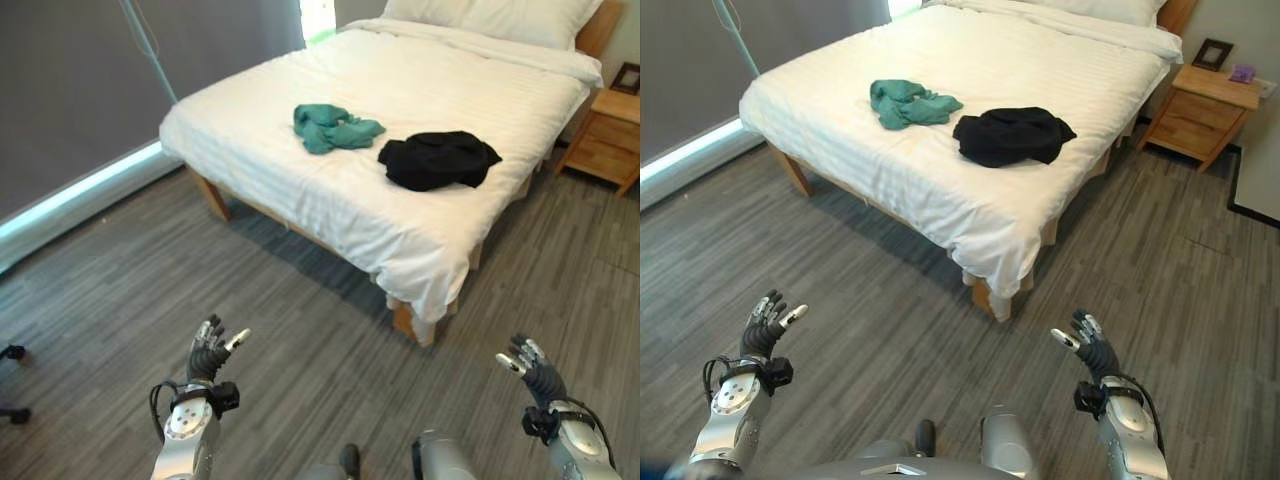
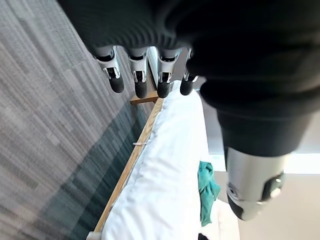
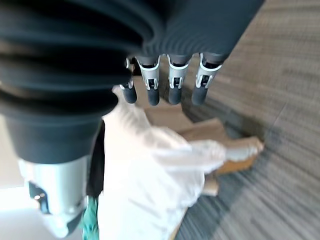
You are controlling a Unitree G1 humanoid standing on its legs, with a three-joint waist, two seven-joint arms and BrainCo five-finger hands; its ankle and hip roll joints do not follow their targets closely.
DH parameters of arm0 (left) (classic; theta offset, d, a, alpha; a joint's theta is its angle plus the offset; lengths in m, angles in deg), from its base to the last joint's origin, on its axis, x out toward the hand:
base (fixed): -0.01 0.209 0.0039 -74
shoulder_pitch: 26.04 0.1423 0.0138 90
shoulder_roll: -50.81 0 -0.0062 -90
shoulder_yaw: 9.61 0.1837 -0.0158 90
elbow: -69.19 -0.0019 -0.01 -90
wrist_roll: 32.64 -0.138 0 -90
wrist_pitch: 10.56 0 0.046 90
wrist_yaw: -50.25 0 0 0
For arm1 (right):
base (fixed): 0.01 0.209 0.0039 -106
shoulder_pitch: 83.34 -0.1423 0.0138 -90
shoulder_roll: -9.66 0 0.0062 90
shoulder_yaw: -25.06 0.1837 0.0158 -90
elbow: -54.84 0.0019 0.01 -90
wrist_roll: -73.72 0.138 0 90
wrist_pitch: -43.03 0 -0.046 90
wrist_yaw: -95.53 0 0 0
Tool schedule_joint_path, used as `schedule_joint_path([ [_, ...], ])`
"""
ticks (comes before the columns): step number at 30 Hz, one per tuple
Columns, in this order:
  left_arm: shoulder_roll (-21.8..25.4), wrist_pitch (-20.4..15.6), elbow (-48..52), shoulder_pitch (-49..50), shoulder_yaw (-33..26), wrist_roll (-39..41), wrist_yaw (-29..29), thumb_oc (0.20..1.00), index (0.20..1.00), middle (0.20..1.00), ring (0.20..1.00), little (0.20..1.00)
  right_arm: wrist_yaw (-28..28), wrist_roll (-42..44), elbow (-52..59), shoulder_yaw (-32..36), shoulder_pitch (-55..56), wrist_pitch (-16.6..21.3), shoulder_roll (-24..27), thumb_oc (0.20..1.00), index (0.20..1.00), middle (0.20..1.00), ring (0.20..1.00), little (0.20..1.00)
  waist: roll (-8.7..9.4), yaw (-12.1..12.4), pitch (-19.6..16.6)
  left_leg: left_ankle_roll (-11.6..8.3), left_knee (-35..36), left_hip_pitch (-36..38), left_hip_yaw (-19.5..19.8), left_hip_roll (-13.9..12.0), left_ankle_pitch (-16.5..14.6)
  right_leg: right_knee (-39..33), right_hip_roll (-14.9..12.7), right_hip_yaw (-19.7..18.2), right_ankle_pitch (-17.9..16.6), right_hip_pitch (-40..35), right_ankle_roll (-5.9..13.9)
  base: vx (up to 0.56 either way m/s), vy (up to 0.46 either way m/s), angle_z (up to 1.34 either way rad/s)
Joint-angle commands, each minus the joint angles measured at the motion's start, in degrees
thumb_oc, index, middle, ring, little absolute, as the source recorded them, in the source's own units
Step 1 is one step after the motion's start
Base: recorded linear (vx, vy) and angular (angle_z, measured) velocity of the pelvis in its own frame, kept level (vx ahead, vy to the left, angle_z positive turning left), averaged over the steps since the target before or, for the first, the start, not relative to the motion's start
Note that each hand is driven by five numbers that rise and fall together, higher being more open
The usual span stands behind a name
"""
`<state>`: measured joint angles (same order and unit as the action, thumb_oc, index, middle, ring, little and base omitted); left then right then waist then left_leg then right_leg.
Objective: Pick up bed clothes into laundry basket.
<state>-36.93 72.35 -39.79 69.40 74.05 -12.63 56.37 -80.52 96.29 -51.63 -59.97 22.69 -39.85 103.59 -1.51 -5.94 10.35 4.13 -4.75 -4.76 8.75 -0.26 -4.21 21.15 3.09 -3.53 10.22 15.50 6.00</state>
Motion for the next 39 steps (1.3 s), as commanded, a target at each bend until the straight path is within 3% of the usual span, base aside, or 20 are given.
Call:
schedule_joint_path([
  [1,2.59,-2.25,2.72,0.41,0.23,0.26,-0.97,1.000,1.000,1.000,1.000,1.000,-1.36,-0.04,1.06,2.75,-2.57,2.86,1.35,1.000,1.000,1.000,1.000,1.000,2.17,-2.23,-1.19,-0.92,7.69,24.30,1.08,4.62,-4.07,-18.97,0.95,11.97,-19.60,4.41,2.77,0.67,0.025,1.65],
  [2,2.42,-2.12,2.88,0.20,0.68,-0.18,-1.14,1.000,1.000,1.000,1.000,1.000,-1.62,-0.04,0.80,2.67,-2.95,2.77,1.42,1.000,1.000,1.000,1.000,1.000,2.34,-2.22,-1.46,-1.38,7.39,25.39,1.03,4.99,-3.95,-19.92,0.04,16.00,-20.35,4.98,2.81,0.57,-0.015,0.72],
  [5,0.79,-2.45,3.20,-1.24,3.52,0.75,-2.07,1.000,1.000,1.000,1.000,1.000,-1.27,-0.07,0.89,2.35,-1.69,2.87,1.83,1.000,1.000,1.000,1.000,1.000,-0.01,-4.91,-4.04,-5.20,0.82,26.46,1.96,3.38,0.56,-16.98,-0.39,16.51,-18.00,1.19,-1.72,0.61,-0.035,0.11],
  [6,-0.97,-3.19,3.03,-2.49,3.72,6.38,-0.77,1.000,1.000,1.000,1.000,1.000,-3.01,3.57,0.38,2.42,-2.97,3.73,2.00,1.000,1.000,1.000,1.000,1.000,-1.18,-5.92,-4.15,-15.05,-20.43,18.52,-4.79,1.36,14.44,-17.68,-0.60,17.14,-16.49,-4.20,-3.66,0.71,-0.112,1.07],
  [8,-0.87,-3.11,3.18,-3.73,4.52,9.22,-1.33,1.000,1.000,1.000,1.000,1.000,-3.37,5.76,0.70,2.26,-3.43,4.24,2.15,1.000,1.000,1.000,1.000,1.000,1.43,-5.44,-2.63,-15.24,-34.74,9.07,-10.36,-0.03,18.16,-18.58,-2.24,15.05,-13.78,-9.30,-6.08,0.51,-0.183,0.72],
  [11,-0.38,-2.92,2.59,-4.69,5.14,7.42,0.43,1.000,1.000,1.000,1.000,1.000,-5.11,4.02,0.61,0.94,-4.20,3.94,3.58,1.000,1.000,1.000,1.000,1.000,2.61,-3.34,-0.16,-13.42,-46.04,-0.30,-14.76,-3.32,17.83,-19.59,-1.50,12.35,-11.41,-13.92,-8.18,0.21,-0.124,-0.59],
  [13,-0.32,-3.60,2.52,-5.54,4.78,9.97,1.05,1.000,1.000,1.000,1.000,1.000,-5.84,4.30,1.17,1.00,-5.16,3.88,4.39,1.000,1.000,1.000,1.000,1.000,3.54,-1.37,1.27,-9.78,-34.74,-6.23,-15.73,-11.58,14.74,-19.60,-3.71,9.87,-10.00,-17.78,-6.90,0.48,0.187,-1.13],
  [15,-0.36,-4.04,0.88,-4.65,4.67,9.98,0.79,1.000,1.000,1.000,1.000,1.000,-4.81,1.53,2.73,1.63,-3.24,4.04,5.72,1.000,1.000,1.000,1.000,1.000,1.71,-1.51,0.63,-11.69,-15.15,-5.68,-18.88,-17.87,17.54,-19.78,-4.47,7.12,-7.27,-19.51,-5.01,0.59,0.403,-1.27],
  [18,-1.44,-4.26,-0.07,-4.46,4.44,10.79,1.19,1.000,1.000,1.000,1.000,1.000,-4.81,0.07,2.98,2.66,-2.16,4.01,6.78,1.000,1.000,1.000,1.000,1.000,0.85,-0.84,0.56,-12.58,-3.43,-2.90,-17.95,-17.55,18.81,-19.45,-5.92,4.70,-5.46,-21.48,-3.83,0.38,0.311,-0.60],
  [19,-2.41,-4.63,-0.07,-3.71,3.43,12.00,1.54,1.000,1.000,1.000,1.000,1.000,-4.96,-0.28,2.36,3.88,-1.98,4.13,7.19,1.000,1.000,1.000,1.000,1.000,-0.28,-0.12,-0.20,-13.91,3.87,-3.19,-13.10,-17.83,20.30,-18.86,-7.46,2.36,-3.68,-23.10,-2.59,0.32,0.234,-0.74],
  [23,-3.28,-5.26,-0.73,-4.27,2.84,13.52,1.42,1.000,1.000,1.000,1.000,1.000,-5.34,-0.96,2.45,5.64,-1.70,4.02,7.87,1.000,1.000,1.000,1.000,1.000,-1.01,0.35,-1.34,-16.64,8.51,-2.91,-8.63,-19.98,23.40,-18.65,-11.08,-1.91,-1.31,-26.68,-0.11,0.46,0.340,-0.54],
  [24,-3.28,-5.28,-0.77,-4.29,2.86,13.53,1.42,1.000,1.000,1.000,1.000,1.000,-5.35,-0.97,2.48,5.65,-1.68,4.01,7.86,1.000,1.000,1.000,1.000,1.000,-0.95,0.38,-1.29,-16.65,8.51,-2.79,-8.69,-19.92,23.36,-18.65,-11.16,-1.94,-1.26,-26.76,-0.10,0.36,0.381,-0.85],
  [26,-3.49,-5.71,-0.52,-5.21,3.09,14.56,1.53,1.000,1.000,1.000,1.000,1.000,-5.23,-0.22,2.02,5.53,-2.46,3.70,7.69,1.000,1.000,1.000,1.000,1.000,-0.82,0.93,-2.47,-16.97,4.28,-2.49,-2.62,-19.58,21.47,-18.81,-15.41,-5.54,-1.14,-28.23,1.81,0.37,0.493,-0.92],
  [29,-2.67,-5.93,0.47,-7.02,5.11,14.54,0.68,1.000,1.000,1.000,1.000,1.000,-5.41,1.18,1.24,6.30,-3.18,3.53,6.25,1.000,1.000,1.000,1.000,1.000,-0.59,-0.37,-3.90,-16.27,2.24,-2.01,-6.01,-18.27,15.35,-19.02,-20.40,-6.28,-4.28,-27.37,4.64,0.26,0.513,-0.79],
  [31,-1.37,-5.80,-0.19,-8.73,6.76,13.05,0.78,1.000,1.000,1.000,1.000,1.000,-5.94,1.35,0.76,5.85,-3.75,3.50,4.59,1.000,1.000,1.000,1.000,1.000,0.57,-0.89,-4.77,-14.39,2.64,-0.89,-8.13,-15.19,12.33,-17.30,-23.22,-7.70,-10.18,-24.18,6.03,0.19,0.446,-0.13],
  [32,-1.30,-5.81,-0.23,-8.77,6.77,13.04,0.79,1.000,1.000,1.000,1.000,1.000,-5.95,1.34,0.77,5.85,-3.76,3.49,4.52,1.000,1.000,1.000,1.000,1.000,0.81,-0.68,-4.89,-14.27,2.53,-0.94,-8.41,-14.98,12.21,-17.36,-23.50,-7.94,-10.21,-23.99,6.14,0.18,0.429,-0.24],
  [33,0.78,-5.92,0.61,-9.99,6.83,11.81,1.61,1.000,1.000,1.000,1.000,1.000,-6.34,2.72,2.15,4.09,-4.77,3.63,2.21,1.000,1.000,1.000,1.000,1.000,1.52,-0.84,-4.49,-12.06,3.13,0.70,-9.53,-12.10,10.37,-12.65,-23.56,-10.61,-18.09,-19.09,4.61,0.17,0.380,-0.58],
  [35,2.69,-6.33,1.56,-9.67,5.72,10.70,1.86,1.000,1.000,1.000,1.000,1.000,-5.40,2.86,1.78,1.97,-5.51,3.71,1.37,1.000,1.000,1.000,1.000,1.000,2.01,-0.14,-3.11,-9.79,3.91,1.89,-11.38,-10.05,9.40,-9.90,-23.91,-10.48,-26.24,-15.11,3.77,0.12,0.420,-0.67],
  [37,4.23,-6.10,2.68,-9.03,4.24,9.66,1.89,1.000,1.000,1.000,1.000,1.000,-4.93,0.35,1.78,0.92,-6.04,3.06,2.09,1.000,1.000,1.000,1.000,1.000,1.54,-0.21,-1.91,-8.68,4.67,2.69,-12.90,-9.32,8.75,-7.28,-23.83,-7.93,-27.72,-12.66,2.93,0.04,0.379,-0.32],
  [39,5.16,-5.28,2.29,-7.64,3.23,7.94,0.69,1.000,1.000,1.000,1.000,1.000,-3.30,-1.32,1.37,0.89,-5.87,2.26,3.41,1.000,1.000,1.000,1.000,1.000,1.29,-1.29,-1.20,-7.77,5.77,4.09,-13.68,-8.69,8.25,-4.49,-20.43,-7.40,-24.69,-10.85,2.90,0.10,0.361,-0.16],
])
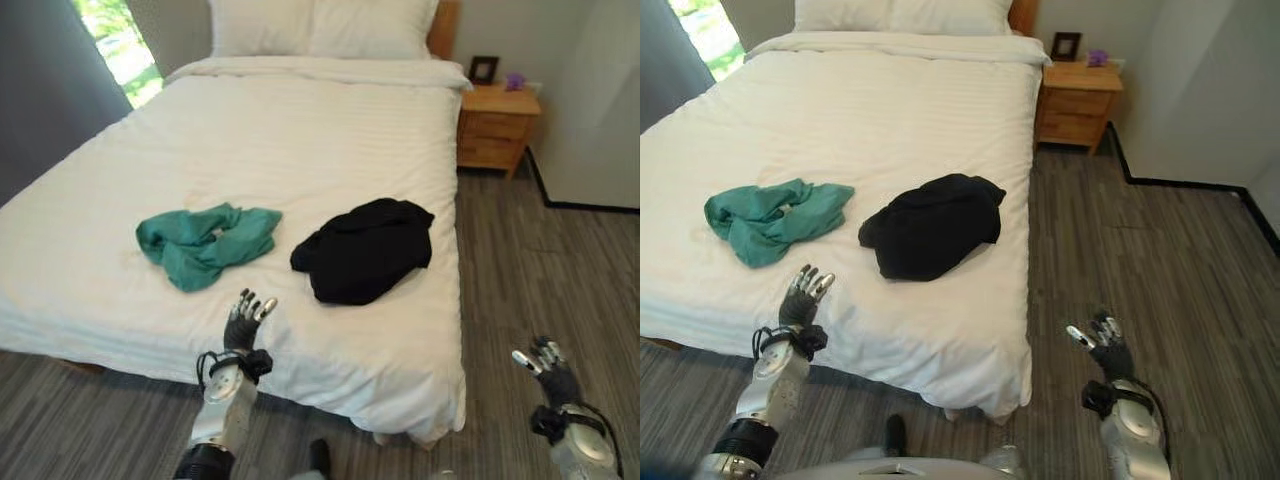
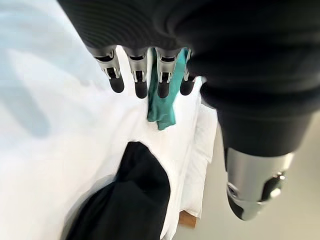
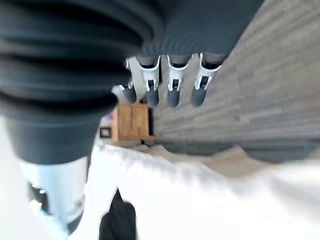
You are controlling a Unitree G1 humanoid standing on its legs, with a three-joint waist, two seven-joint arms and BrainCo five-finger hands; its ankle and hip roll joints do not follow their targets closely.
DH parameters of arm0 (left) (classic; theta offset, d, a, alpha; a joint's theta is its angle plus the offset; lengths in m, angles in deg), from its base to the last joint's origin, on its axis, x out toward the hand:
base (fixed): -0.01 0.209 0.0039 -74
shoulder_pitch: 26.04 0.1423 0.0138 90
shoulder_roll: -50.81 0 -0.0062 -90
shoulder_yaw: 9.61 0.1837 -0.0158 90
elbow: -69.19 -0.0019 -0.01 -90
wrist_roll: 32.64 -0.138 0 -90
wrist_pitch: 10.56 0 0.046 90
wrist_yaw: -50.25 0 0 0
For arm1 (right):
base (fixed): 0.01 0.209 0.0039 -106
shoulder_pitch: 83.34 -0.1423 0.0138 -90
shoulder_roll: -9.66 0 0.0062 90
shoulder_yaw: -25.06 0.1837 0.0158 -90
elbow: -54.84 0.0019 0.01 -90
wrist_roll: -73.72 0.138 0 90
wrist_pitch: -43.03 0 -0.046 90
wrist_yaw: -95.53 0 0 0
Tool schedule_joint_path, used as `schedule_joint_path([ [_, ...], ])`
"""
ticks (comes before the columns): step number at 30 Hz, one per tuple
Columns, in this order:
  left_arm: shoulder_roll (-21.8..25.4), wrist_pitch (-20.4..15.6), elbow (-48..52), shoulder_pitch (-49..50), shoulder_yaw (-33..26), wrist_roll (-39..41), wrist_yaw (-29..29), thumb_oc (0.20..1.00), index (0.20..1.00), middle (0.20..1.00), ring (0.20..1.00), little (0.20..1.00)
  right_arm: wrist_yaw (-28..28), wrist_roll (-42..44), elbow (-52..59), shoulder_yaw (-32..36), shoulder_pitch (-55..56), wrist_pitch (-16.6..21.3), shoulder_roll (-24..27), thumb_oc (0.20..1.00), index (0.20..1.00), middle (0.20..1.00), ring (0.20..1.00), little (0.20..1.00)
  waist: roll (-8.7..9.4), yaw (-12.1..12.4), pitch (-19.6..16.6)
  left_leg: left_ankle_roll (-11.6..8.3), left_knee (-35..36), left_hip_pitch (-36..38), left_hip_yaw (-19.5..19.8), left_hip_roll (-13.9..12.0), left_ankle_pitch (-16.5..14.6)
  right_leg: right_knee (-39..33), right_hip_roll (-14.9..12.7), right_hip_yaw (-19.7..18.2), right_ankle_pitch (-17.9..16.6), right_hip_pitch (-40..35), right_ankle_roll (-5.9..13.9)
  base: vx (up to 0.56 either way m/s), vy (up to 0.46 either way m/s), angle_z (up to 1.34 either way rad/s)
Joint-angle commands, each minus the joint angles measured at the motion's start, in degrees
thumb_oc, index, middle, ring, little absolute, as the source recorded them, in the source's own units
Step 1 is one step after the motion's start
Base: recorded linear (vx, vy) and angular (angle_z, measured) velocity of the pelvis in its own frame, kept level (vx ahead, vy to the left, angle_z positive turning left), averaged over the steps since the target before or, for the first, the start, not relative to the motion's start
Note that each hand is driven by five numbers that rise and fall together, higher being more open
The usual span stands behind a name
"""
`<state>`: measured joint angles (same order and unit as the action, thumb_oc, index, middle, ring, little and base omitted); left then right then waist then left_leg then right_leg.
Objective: Pick up bed clothes into laundry basket.
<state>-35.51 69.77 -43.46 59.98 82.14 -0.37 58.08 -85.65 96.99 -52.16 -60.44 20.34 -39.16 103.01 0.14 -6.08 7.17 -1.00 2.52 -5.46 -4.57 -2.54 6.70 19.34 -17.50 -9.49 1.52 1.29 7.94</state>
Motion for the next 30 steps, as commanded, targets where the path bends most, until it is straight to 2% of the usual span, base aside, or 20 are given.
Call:
schedule_joint_path([
  [1,4.00,-2.35,6.04,2.49,-5.35,-5.20,-1.74,1.000,1.000,1.000,1.000,1.000,2.44,-3.34,1.46,1.60,-3.28,1.06,4.64,1.000,1.000,1.000,1.000,1.000,-0.33,-1.19,1.76,-2.32,-0.85,5.18,-0.78,-6.08,-2.72,-2.47,2.08,-1.15,-14.34,4.08,1.06,0.12,0.283,-0.16],
  [2,4.30,-2.24,6.11,3.33,-5.76,-5.59,-2.51,1.000,1.000,1.000,1.000,1.000,3.11,-5.65,0.51,2.01,-3.24,0.66,6.08,1.000,1.000,1.000,1.000,1.000,0.06,-1.22,2.05,-1.86,-0.38,6.12,-1.06,-5.55,-3.11,-1.52,4.54,-0.34,-12.28,5.07,0.96,0.10,0.270,-0.11],
  [4,4.50,-1.70,7.07,4.49,-6.07,-6.14,-4.00,1.000,1.000,1.000,1.000,1.000,2.76,-11.04,-1.13,3.16,-4.07,-0.01,10.15,1.000,1.000,1.000,1.000,1.000,0.00,-1.02,2.65,-1.13,0.44,7.07,-1.17,-4.83,-3.43,-0.40,11.31,2.37,-3.38,7.88,0.48,0.07,0.243,-0.22],
  [5,4.50,-1.81,6.88,4.78,-5.99,-6.18,-4.58,1.000,1.000,1.000,1.000,1.000,3.06,-12.68,-2.28,3.18,-5.02,-0.29,12.20,1.000,1.000,1.000,1.000,1.000,0.42,-0.68,2.81,-0.96,0.49,7.35,-1.27,-4.00,-3.66,-1.77,13.53,4.42,-0.73,7.57,-0.26,0.03,0.120,-0.15],
  [6,4.48,-1.81,6.88,4.75,-6.03,-6.18,-4.59,1.000,1.000,1.000,1.000,1.000,3.06,-12.68,-2.35,3.15,-5.12,-0.26,12.23,1.000,1.000,1.000,1.000,1.000,0.34,-0.71,2.81,-0.99,0.48,7.21,-1.24,-4.09,-3.52,-1.99,13.62,4.45,-0.99,7.60,-0.30,0.02,0.071,-0.02],
  [7,3.95,-1.74,6.86,5.24,-6.05,-5.54,-4.60,1.000,1.000,1.000,1.000,1.000,2.23,-14.07,-3.68,2.54,-7.52,-0.38,14.30,1.000,1.000,1.000,1.000,1.000,1.06,0.92,2.73,-1.02,0.74,7.73,-1.93,-3.40,-3.73,-5.66,11.89,9.63,-0.66,5.23,-0.53,0.03,0.005,0.18],
  [8,2.24,-1.62,6.71,6.67,-5.29,-4.07,-4.96,1.000,1.000,1.000,1.000,1.000,1.62,-16.12,-4.16,1.23,-10.45,-0.79,17.13,1.000,1.000,1.000,1.000,1.000,1.79,1.87,1.98,-1.13,0.51,7.85,-2.02,-2.48,-4.09,-9.77,11.91,11.54,0.10,2.26,-1.18,0.06,-0.010,0.31],
  [9,1.36,-1.60,6.41,7.26,-5.39,-3.31,-5.20,1.000,1.000,1.000,1.000,1.000,1.62,-17.06,-3.92,0.91,-11.81,-1.14,18.68,1.000,1.000,1.000,1.000,1.000,2.18,1.97,1.55,-1.21,0.60,7.78,-1.83,-2.23,-3.89,-12.13,12.73,9.44,0.08,1.02,-1.16,0.08,-0.056,0.09],
  [10,0.45,-1.82,6.18,8.35,-5.69,-2.37,-5.19,1.000,1.000,1.000,1.000,1.000,1.73,-18.64,-3.60,0.00,-14.74,-1.02,20.74,1.000,1.000,1.000,1.000,1.000,2.42,3.27,1.01,-1.26,1.08,8.31,-2.29,-2.38,-3.82,-14.71,12.61,9.80,-0.39,-0.35,-1.39,0.05,-0.040,-0.04],
  [11,0.36,-1.83,6.22,8.39,-5.81,-2.36,-5.20,1.000,1.000,1.000,1.000,1.000,1.71,-18.64,-3.75,-0.20,-14.97,-0.99,20.83,1.000,1.000,1.000,1.000,1.000,2.34,3.27,1.15,-1.26,1.21,8.57,-2.43,-2.40,-3.82,-15.10,12.65,9.70,-0.58,-0.67,-1.38,0.07,-0.061,-0.16],
  [12,-1.10,-1.75,6.19,10.07,-4.85,-0.41,-6.20,1.000,1.000,1.000,1.000,1.000,1.07,-20.41,-3.47,-1.51,-18.40,-0.12,23.81,1.000,1.000,1.000,1.000,1.000,2.65,4.44,0.25,-1.39,1.57,8.80,-2.75,-2.25,-3.52,-18.20,12.67,10.33,-0.86,-2.56,-1.66,0.06,-0.059,0.11],
  [14,-1.93,-1.00,5.48,11.37,-3.78,0.41,-7.30,1.000,1.000,1.000,1.000,1.000,0.89,-21.97,-3.05,-3.33,-22.01,0.12,25.54,1.000,1.000,1.000,1.000,1.000,2.85,5.29,-0.68,-1.50,1.89,9.15,-2.34,-2.20,-3.58,-21.30,12.83,11.26,-1.22,-4.65,-1.61,0.07,-0.069,0.09],
  [22,-0.98,-0.29,5.23,12.45,-2.65,0.73,-8.17,1.000,1.000,1.000,1.000,1.000,2.37,-30.59,-2.18,-13.89,-34.44,-0.21,29.42,1.000,1.000,1.000,1.000,1.000,3.03,7.08,-1.44,-1.90,2.48,10.92,-1.30,-2.08,-4.00,-24.32,12.94,12.82,-1.61,-8.35,-1.53,0.05,-0.034,0.14],
  [25,0.08,-0.46,5.35,12.48,-2.13,0.91,-8.14,1.000,1.000,1.000,1.000,1.000,2.14,-38.20,-4.93,-23.81,-45.94,-0.51,30.57,1.000,1.000,1.000,1.000,1.000,2.88,8.24,-1.62,-2.01,2.48,10.70,-0.97,-1.93,-4.14,-24.34,12.78,13.07,-1.50,-8.27,-1.46,0.02,-0.016,0.01],
  [26,1.26,-0.40,5.55,12.55,-0.86,1.34,-8.13,1.000,1.000,1.000,1.000,1.000,1.53,-43.78,-8.89,-31.64,-55.87,-1.14,29.74,1.000,1.000,1.000,1.000,1.000,2.96,9.56,-1.80,-2.05,2.48,10.42,-0.60,-1.76,-4.10,-24.34,12.72,13.32,-1.63,-8.16,-1.45,0.02,-0.008,-0.08],
  [27,1.07,-0.40,5.55,12.53,-1.13,1.35,-8.12,1.000,1.000,1.000,1.000,1.000,1.34,-43.76,-9.44,-32.31,-56.65,-1.02,29.53,1.000,1.000,1.000,1.000,1.000,2.83,9.28,-1.72,-2.05,2.48,10.41,-0.61,-1.76,-4.11,-24.34,12.72,13.31,-1.62,-8.14,-1.44,0.01,-0.006,-0.08],
  [29,2.29,-0.62,6.20,12.00,-0.27,2.82,-7.77,1.000,1.000,1.000,1.000,1.000,1.11,-48.62,-15.09,-39.14,-65.97,-2.45,28.76,1.000,1.000,1.000,1.000,1.000,2.96,10.52,-1.44,-2.10,2.48,9.64,-0.10,-1.49,-3.88,-24.34,12.64,13.56,-1.89,-7.63,-1.44,-0.03,0.000,0.10],
  [30,2.05,-0.62,6.18,11.94,-0.55,2.85,-7.77,1.000,1.000,1.000,1.000,1.000,0.92,-48.58,-15.70,-39.85,-66.81,-2.33,28.47,1.000,1.000,1.000,1.000,1.000,2.79,10.22,-1.35,-2.09,2.48,9.59,-0.10,-1.48,-3.88,-24.34,12.63,13.56,-1.90,-7.57,-1.43,-0.06,0.010,0.30],
])
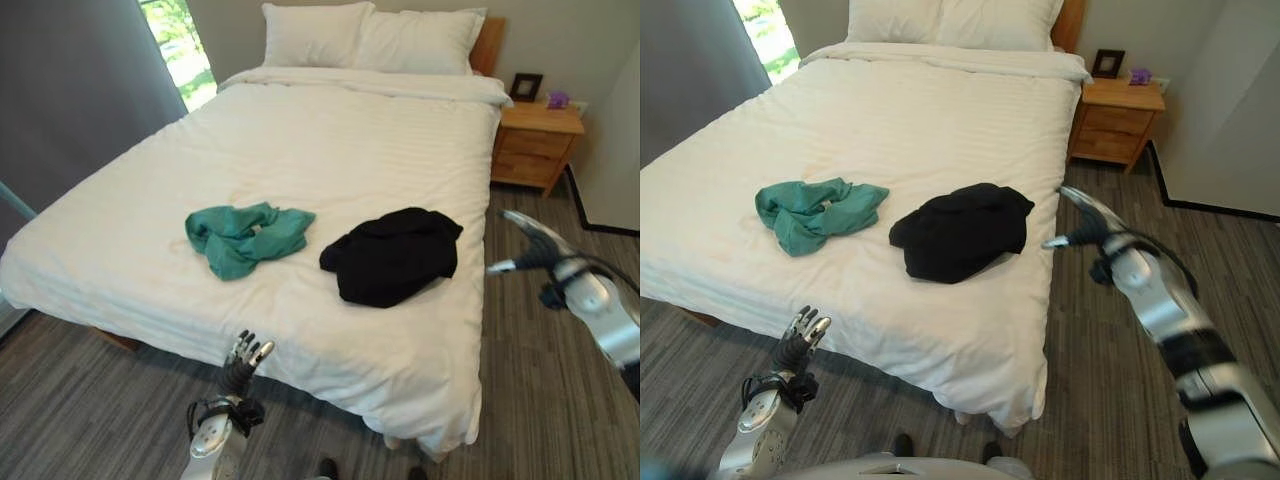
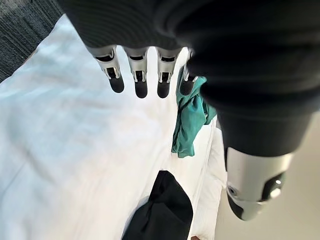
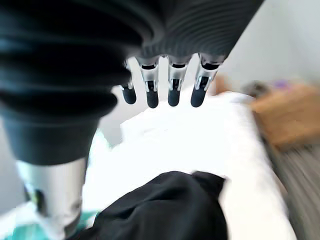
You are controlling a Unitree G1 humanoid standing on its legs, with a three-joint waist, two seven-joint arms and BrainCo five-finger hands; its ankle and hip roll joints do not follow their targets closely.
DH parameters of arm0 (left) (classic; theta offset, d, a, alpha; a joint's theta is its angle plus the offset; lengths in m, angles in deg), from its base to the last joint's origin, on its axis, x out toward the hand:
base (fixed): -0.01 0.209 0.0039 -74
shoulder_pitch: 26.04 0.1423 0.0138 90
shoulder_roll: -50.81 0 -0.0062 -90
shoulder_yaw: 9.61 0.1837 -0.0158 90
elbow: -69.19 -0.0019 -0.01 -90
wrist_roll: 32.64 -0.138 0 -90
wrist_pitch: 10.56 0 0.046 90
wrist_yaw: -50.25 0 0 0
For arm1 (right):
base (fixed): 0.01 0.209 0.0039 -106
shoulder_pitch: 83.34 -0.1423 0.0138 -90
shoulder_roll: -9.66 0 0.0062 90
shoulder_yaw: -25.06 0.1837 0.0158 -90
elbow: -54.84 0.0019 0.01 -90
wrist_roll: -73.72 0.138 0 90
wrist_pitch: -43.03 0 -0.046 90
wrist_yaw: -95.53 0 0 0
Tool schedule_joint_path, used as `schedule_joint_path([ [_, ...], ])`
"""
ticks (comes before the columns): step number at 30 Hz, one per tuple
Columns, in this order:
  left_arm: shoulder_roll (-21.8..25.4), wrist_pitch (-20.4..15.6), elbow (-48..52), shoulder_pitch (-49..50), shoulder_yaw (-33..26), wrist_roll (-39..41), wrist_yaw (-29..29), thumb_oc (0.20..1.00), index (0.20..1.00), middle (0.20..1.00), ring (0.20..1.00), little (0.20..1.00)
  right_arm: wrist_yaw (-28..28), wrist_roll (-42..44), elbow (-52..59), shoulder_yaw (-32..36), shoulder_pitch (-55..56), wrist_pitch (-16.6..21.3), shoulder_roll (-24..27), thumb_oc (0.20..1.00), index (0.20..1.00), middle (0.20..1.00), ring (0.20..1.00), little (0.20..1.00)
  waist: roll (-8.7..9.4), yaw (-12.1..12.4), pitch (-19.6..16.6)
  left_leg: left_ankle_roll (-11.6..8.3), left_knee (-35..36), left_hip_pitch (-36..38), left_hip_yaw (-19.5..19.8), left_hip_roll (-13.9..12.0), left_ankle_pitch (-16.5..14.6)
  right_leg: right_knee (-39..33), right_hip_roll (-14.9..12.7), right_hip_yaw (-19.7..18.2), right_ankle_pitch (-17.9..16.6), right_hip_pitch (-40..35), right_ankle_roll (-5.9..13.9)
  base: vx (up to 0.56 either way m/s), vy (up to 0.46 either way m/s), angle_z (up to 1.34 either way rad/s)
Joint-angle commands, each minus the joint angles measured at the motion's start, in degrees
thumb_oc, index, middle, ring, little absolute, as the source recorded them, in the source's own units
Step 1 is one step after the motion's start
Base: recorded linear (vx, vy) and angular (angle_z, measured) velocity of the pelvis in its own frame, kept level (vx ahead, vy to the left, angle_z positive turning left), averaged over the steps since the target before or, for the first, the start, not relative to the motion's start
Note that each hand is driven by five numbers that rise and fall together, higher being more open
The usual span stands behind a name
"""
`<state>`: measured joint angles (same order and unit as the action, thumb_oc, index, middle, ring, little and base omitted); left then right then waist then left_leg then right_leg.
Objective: Pick up bed clothes into laundry basket.
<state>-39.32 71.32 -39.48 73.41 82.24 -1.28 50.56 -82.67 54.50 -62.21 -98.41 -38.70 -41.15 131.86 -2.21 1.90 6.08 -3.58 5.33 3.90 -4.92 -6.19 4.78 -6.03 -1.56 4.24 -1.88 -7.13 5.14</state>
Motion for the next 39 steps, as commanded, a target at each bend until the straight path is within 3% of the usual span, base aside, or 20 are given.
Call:
schedule_joint_path([
  [1,7.23,-2.17,2.08,-1.95,-0.07,5.70,-0.14,1.000,1.000,1.000,1.000,1.000,-1.62,-14.37,-16.92,-12.56,-20.27,-1.61,-2.90,1.000,1.000,1.000,1.000,1.000,5.11,4.14,0.32,0.40,-0.33,-1.64,1.09,2.60,-1.50,1.03,-3.48,0.27,1.20,1.82,1.43,-0.04,0.009,0.27],
  [4,7.38,-2.20,1.59,-2.06,-0.28,6.54,0.11,1.000,1.000,1.000,1.000,1.000,-1.50,-16.85,-25.44,-17.04,-24.91,-2.11,-5.61,1.000,1.000,1.000,1.000,1.000,4.65,4.87,0.66,0.37,-0.33,-3.11,1.92,2.88,-1.10,1.03,-3.69,0.85,1.02,2.71,1.47,-0.05,0.006,0.29],
  [6,7.65,-2.33,0.67,-1.52,-1.22,8.22,-0.02,1.000,1.000,1.000,1.000,1.000,0.43,-18.10,-36.65,-21.07,-28.07,-2.52,-7.57,1.000,1.000,1.000,1.000,1.000,4.07,6.84,0.83,0.25,-0.33,-5.15,3.58,3.51,-0.56,1.03,-3.97,2.00,0.96,3.75,1.56,-0.02,-0.002,0.31],
  [8,7.64,-2.22,-0.49,-1.11,-2.11,8.92,-0.18,1.000,1.000,1.000,1.000,1.000,1.97,-17.95,-38.66,-22.51,-28.55,-1.76,-7.12,1.000,1.000,1.000,1.000,1.000,3.68,7.84,0.95,0.27,-0.33,-6.01,4.31,3.89,-0.36,1.03,-4.07,2.48,1.03,4.15,1.63,0.01,-0.001,0.35],
  [15,7.43,-2.51,-4.82,-1.32,-3.73,11.28,-0.40,1.000,1.000,1.000,1.000,1.000,6.62,-10.74,-33.48,-23.06,-28.81,-0.77,-4.53,1.000,1.000,1.000,1.000,1.000,1.91,8.69,2.16,0.12,-0.33,-9.53,5.69,4.69,0.47,1.03,-4.53,2.94,0.95,7.26,1.71,-0.04,0.014,0.14],
  [17,8.09,-3.37,-5.78,-4.74,-2.49,13.14,0.46,1.000,1.000,1.000,1.000,1.000,6.50,-9.52,-31.92,-24.50,-30.68,-0.68,-4.40,1.000,1.000,1.000,1.000,1.000,0.08,8.86,5.17,-0.29,-0.33,-14.35,5.85,5.27,2.01,1.03,-4.64,2.53,-0.63,12.63,1.68,-0.30,0.025,0.03],
  [22,7.75,-4.18,-2.85,-8.16,1.35,14.19,1.19,1.000,1.000,1.000,1.000,1.000,5.85,-8.08,-30.83,-26.09,-31.81,-0.59,-5.47,1.000,1.000,1.000,1.000,1.000,-2.00,9.13,8.86,-1.93,-0.33,-22.51,5.34,5.57,4.35,1.03,-3.72,1.82,-3.06,21.22,1.62,-0.16,-0.010,-0.02],
  [31,4.37,-4.41,-3.23,-10.65,3.66,16.78,2.01,1.000,1.000,1.000,1.000,1.000,7.48,-9.49,-30.98,-28.12,-32.23,-0.40,-12.09,1.000,1.000,1.000,1.000,1.000,-3.74,9.09,12.65,-3.15,-0.33,-29.04,2.35,4.34,6.21,1.03,-3.08,0.69,-5.04,28.87,1.99,-0.09,0.026,-0.20],
  [34,3.71,-4.63,-4.04,-11.00,3.82,16.56,2.72,1.000,1.000,1.000,1.000,1.000,6.63,-8.17,-29.76,-26.68,-31.24,-0.56,-12.26,1.000,1.000,1.000,1.000,1.000,-3.65,8.70,12.80,-3.18,-0.33,-28.79,1.79,4.23,6.18,1.03,-3.07,0.47,-5.20,28.80,2.21,-0.03,0.034,-0.14],
  [35,3.42,-4.75,-4.31,-11.60,4.21,15.99,3.25,1.000,1.000,1.000,1.000,1.000,5.98,-2.94,-27.83,-23.05,-28.93,-1.30,-12.93,1.000,1.000,1.000,1.000,1.000,-3.71,8.41,12.97,-3.04,-0.33,-27.63,1.33,4.32,5.74,1.03,-3.30,0.41,-5.12,27.91,2.50,-0.01,0.036,-0.12],
  [36,3.06,-4.99,-4.15,-11.84,4.50,15.97,3.46,1.000,1.000,1.000,1.000,1.000,5.15,1.61,-26.10,-19.99,-27.28,-1.77,-13.01,0.410,0.410,0.410,0.410,0.410,-3.78,8.11,13.03,-2.93,-0.33,-27.12,1.15,4.33,5.61,1.03,-3.46,0.32,-5.15,27.47,2.49,-0.03,0.051,-0.09],
  [37,2.83,-5.08,-3.85,-11.96,4.63,15.61,3.56,1.000,1.000,1.000,1.000,1.000,4.29,4.36,-23.61,-17.93,-25.75,-1.53,-12.93,0.200,0.200,0.200,0.200,0.200,-3.84,7.79,12.92,-2.82,-0.33,-26.94,0.96,4.37,5.59,1.03,-3.61,0.49,-5.32,27.36,2.61,-0.01,0.056,-0.04],
  [39,2.02,-5.32,-2.96,-11.90,4.72,15.20,3.84,1.000,1.000,1.000,1.000,1.000,1.43,11.83,-15.51,-10.56,-19.69,-1.15,-11.00,0.200,0.200,0.200,0.200,0.200,-4.10,6.40,13.15,-2.54,-0.33,-25.15,0.51,4.56,4.94,1.03,-4.08,0.61,-5.18,25.85,2.76,0.01,0.088,0.00],
])
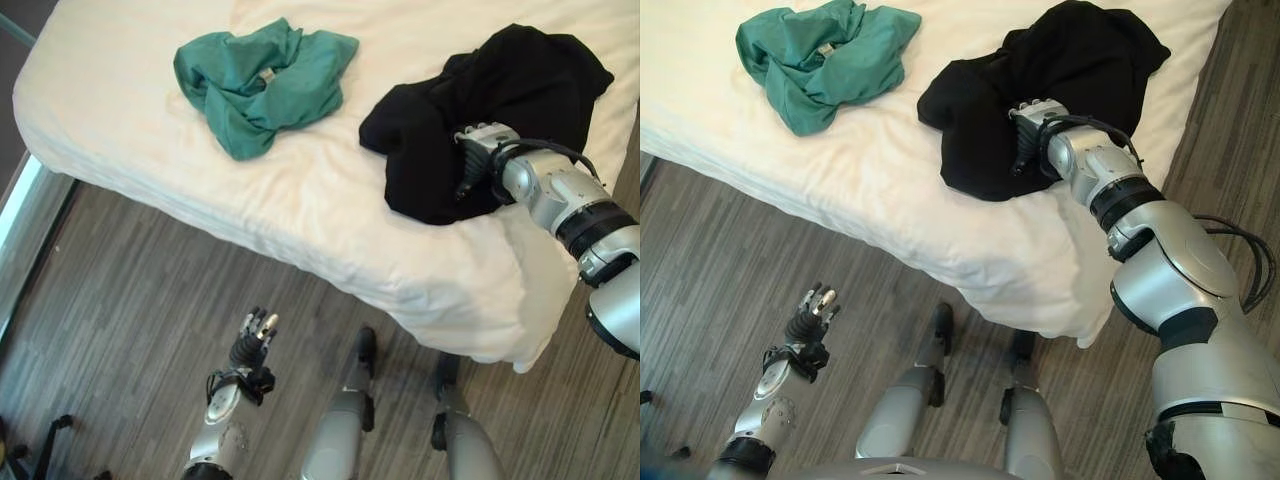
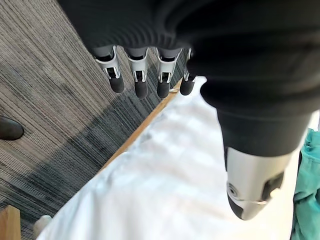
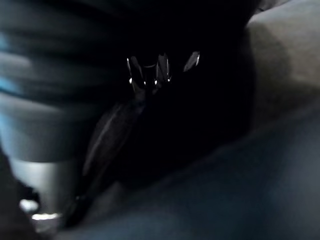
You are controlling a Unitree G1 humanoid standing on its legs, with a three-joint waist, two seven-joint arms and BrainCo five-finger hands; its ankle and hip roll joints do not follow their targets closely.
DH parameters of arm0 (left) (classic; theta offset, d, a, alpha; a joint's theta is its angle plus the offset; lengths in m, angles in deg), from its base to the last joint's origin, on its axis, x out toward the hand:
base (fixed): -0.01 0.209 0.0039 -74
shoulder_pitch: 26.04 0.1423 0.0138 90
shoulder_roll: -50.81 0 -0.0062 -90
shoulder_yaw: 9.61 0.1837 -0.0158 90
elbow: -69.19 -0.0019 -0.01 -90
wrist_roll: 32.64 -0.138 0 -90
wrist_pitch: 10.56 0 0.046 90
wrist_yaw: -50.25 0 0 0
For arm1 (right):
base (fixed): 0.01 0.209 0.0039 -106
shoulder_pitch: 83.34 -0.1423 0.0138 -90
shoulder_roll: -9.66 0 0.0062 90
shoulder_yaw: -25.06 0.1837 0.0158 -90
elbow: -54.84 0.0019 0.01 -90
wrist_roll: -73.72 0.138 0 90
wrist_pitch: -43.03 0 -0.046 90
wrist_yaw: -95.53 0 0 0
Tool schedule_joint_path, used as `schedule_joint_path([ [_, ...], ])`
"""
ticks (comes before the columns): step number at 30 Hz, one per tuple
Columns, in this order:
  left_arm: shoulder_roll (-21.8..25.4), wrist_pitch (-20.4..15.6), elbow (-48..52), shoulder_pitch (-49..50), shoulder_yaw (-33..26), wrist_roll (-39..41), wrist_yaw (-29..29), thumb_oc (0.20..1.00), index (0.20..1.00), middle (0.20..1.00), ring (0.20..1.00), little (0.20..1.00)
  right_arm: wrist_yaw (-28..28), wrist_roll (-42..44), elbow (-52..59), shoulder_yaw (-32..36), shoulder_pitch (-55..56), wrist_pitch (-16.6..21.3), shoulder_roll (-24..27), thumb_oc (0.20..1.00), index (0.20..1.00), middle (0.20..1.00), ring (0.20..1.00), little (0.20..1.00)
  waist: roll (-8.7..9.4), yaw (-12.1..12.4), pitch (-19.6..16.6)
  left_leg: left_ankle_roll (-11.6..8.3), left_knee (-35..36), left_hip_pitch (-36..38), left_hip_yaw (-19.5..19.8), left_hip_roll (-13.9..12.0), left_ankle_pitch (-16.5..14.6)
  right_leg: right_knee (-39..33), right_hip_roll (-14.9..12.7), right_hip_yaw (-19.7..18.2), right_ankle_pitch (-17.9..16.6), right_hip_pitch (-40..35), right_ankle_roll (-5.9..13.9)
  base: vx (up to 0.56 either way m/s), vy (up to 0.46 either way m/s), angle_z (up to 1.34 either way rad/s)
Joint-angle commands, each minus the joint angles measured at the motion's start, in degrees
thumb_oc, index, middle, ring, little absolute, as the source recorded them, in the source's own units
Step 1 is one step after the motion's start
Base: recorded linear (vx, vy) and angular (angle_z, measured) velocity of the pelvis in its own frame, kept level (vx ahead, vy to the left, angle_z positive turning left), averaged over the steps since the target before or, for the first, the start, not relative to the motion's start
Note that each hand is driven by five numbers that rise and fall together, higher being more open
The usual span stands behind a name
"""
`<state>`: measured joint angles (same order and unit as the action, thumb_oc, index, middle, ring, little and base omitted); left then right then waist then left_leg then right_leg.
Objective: Pick up bed clothes into laundry basket.
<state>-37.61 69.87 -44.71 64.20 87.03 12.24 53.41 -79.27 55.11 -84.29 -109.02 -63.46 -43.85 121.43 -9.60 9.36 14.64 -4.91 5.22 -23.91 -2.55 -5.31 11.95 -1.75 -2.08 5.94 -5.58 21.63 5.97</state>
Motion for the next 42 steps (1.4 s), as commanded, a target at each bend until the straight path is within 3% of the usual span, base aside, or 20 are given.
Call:
schedule_joint_path([
  [1,-0.23,-3.99,2.51,-2.42,-0.46,1.59,1.02,1.000,1.000,1.000,1.000,1.000,-3.27,13.69,11.80,3.58,9.43,2.05,0.22,0.200,0.200,0.200,0.200,0.200,3.17,-2.00,4.67,-1.01,-0.22,3.78,-2.07,3.75,-2.78,-3.25,-3.78,-1.17,-1.25,-3.83,1.98,0.01,0.070,0.03],
  [2,-0.20,-3.99,2.51,-2.43,-0.41,1.60,1.03,1.000,1.000,1.000,1.000,1.000,-3.25,13.66,11.92,3.68,9.53,1.98,0.29,0.200,0.200,0.200,0.200,0.200,3.19,-1.93,4.58,-1.01,-0.22,3.63,-2.08,3.74,-2.64,-3.25,-3.77,-1.19,-1.38,-3.67,1.96,0.06,0.098,0.13],
  [3,-1.53,-4.46,2.72,-1.60,-2.40,1.30,1.36,1.000,1.000,1.000,1.000,1.000,-5.56,19.18,23.91,14.67,22.84,4.12,1.17,0.200,0.200,0.200,0.200,0.200,3.28,-4.37,4.56,-0.47,-0.22,6.05,-2.80,3.92,-3.85,-3.07,-4.07,-1.25,-0.83,-5.68,2.11,0.06,0.082,0.05],
  [6,-2.72,-5.16,1.42,0.34,-5.02,1.96,1.46,1.000,1.000,1.000,1.000,1.000,-6.02,21.22,31.00,25.68,35.85,6.93,2.46,0.200,0.200,0.200,0.200,0.200,3.77,-6.26,3.33,0.26,-0.22,9.58,-3.83,3.86,-5.36,-3.19,-4.63,-1.24,0.03,-8.62,2.51,0.07,0.070,-0.01],
  [9,-2.46,-4.89,1.96,2.22,-6.03,1.24,0.40,1.000,1.000,1.000,1.000,1.000,-6.33,20.83,33.59,31.32,41.18,7.72,6.40,0.200,0.200,0.200,0.200,0.200,4.18,-6.93,2.26,0.39,-0.22,11.79,-4.83,3.65,-5.95,-3.25,-5.02,-0.78,0.21,-10.51,2.74,0.09,0.017,-0.21],
  [10,-1.94,-4.90,2.60,3.37,-6.73,-0.14,-0.50,1.000,1.000,1.000,1.000,1.000,-8.43,25.03,34.22,39.72,45.83,9.00,9.08,0.200,0.200,0.200,0.200,0.200,4.51,-8.01,0.95,0.35,-0.22,14.21,-5.61,3.78,-6.67,-3.18,-5.47,0.34,1.22,-12.75,3.04,0.08,0.037,-0.03],
  [16,-3.08,-3.79,0.76,4.36,-8.57,-0.36,0.80,1.000,1.000,1.000,1.000,1.000,-14.18,36.87,32.91,56.69,51.28,10.07,9.96,0.200,0.200,0.200,0.200,0.200,6.22,-9.87,-3.63,1.00,-0.22,20.99,-6.84,3.87,-8.83,-0.91,-6.28,1.22,3.99,-18.88,3.01,0.13,0.026,-0.02],
  [20,-3.24,-3.09,0.01,4.33,-8.80,-0.70,1.76,1.000,1.000,1.000,1.000,1.000,-15.47,44.68,32.88,60.79,52.14,11.11,9.13,0.200,0.200,0.200,0.200,0.200,7.61,-10.24,-5.51,1.09,-0.22,23.10,-6.82,3.67,-9.17,-0.32,-6.16,1.63,4.58,-21.00,2.75,0.07,-0.020,-0.01],
  [24,-3.55,-1.93,0.90,5.22,-9.48,-0.75,2.78,1.000,1.000,1.000,1.000,1.000,-12.91,58.48,35.64,63.42,53.99,12.27,9.69,0.200,0.200,0.200,0.200,0.200,10.17,-11.04,-8.43,1.16,-0.22,26.09,-7.40,2.52,-9.98,-0.20,-5.30,0.96,5.03,-23.07,2.49,0.06,-0.051,-0.06],
  [32,-4.21,-1.47,-0.52,4.29,-10.82,-0.40,3.70,1.000,1.000,1.000,1.000,1.000,-11.80,63.33,42.43,68.15,60.38,13.19,8.55,0.200,0.200,0.200,0.200,0.200,12.28,-12.01,-9.93,1.15,-0.22,29.48,-7.40,1.30,-10.62,1.52,-4.66,-0.11,6.55,-25.29,2.00,0.03,-0.048,-0.08],
  [37,-4.25,-2.29,0.70,2.20,-13.06,-0.79,5.33,1.000,1.000,1.000,1.000,1.000,-13.99,60.22,52.74,74.20,68.94,15.57,-2.47,0.200,0.200,0.200,0.200,0.200,12.36,-13.62,-8.59,-0.28,-0.22,29.05,-6.65,-0.41,-8.88,3.60,-3.56,1.17,7.46,-24.60,1.10,-0.07,-0.085,0.06],
  [38,-4.14,-2.28,0.70,2.18,-13.05,-0.79,5.35,1.000,1.000,1.000,1.000,1.000,-14.14,60.04,53.03,74.24,69.04,15.46,-2.72,0.200,0.200,0.200,0.200,0.200,12.44,-13.64,-8.56,-0.31,-0.22,29.04,-6.58,-0.44,-8.85,3.74,-3.54,1.22,7.53,-24.56,1.06,-0.18,-0.097,-0.05],
  [40,-4.07,-2.97,1.22,0.61,-15.44,-1.13,6.74,1.000,1.000,1.000,1.000,1.000,-15.03,59.08,54.93,72.76,72.74,16.55,-12.50,0.200,0.200,0.200,0.200,0.200,12.20,-14.12,-4.50,-1.46,-1.46,29.02,-5.85,-2.11,-7.52,5.56,-2.15,1.90,8.73,-24.55,-0.23,-0.14,-0.147,-0.01],
  [42,-4.26,-3.07,1.51,0.91,-15.99,-1.09,6.56,1.000,1.000,1.000,1.000,1.000,-15.25,59.83,54.87,72.66,73.93,16.85,-14.57,0.200,0.200,0.200,0.200,0.200,12.42,-13.90,-3.01,-1.79,-4.41,28.34,-5.72,-2.57,-7.63,5.79,-2.07,2.36,8.88,-25.25,-0.66,-0.07,-0.138,0.13],
])
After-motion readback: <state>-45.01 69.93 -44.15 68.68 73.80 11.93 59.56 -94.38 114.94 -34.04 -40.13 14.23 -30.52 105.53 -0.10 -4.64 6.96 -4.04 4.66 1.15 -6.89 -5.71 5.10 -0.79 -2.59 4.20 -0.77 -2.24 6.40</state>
